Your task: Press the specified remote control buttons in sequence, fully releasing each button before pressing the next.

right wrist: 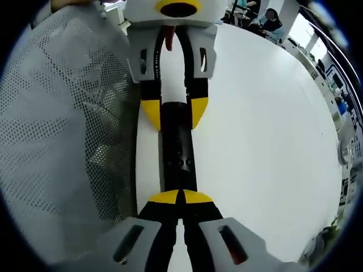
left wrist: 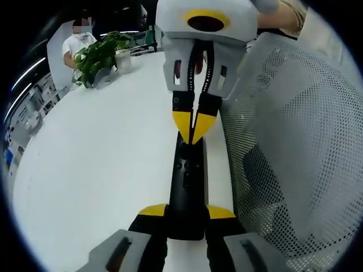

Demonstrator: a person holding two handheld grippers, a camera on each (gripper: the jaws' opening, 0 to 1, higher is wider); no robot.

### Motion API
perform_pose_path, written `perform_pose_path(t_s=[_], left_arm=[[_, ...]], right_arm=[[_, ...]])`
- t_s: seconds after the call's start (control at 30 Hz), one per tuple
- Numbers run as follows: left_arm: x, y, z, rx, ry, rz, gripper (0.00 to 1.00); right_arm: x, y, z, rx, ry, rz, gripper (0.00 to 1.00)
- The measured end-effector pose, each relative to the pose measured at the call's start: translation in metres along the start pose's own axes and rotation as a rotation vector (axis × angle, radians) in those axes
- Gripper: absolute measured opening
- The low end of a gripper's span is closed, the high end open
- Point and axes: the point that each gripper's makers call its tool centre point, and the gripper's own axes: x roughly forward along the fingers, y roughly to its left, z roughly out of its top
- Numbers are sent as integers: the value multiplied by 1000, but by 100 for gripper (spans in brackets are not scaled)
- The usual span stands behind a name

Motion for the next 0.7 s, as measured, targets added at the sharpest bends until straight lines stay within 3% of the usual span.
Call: perform_pose_path(t_s=[0.4, 0.7], left_arm=[[1, 3, -2, 7, 8, -6, 24], [1, 2, -2, -1, 4, -2, 24]], right_arm=[[1, 0, 0, -17, 53, 9, 0], [0, -1, 0, 22, 49, 17, 0]])
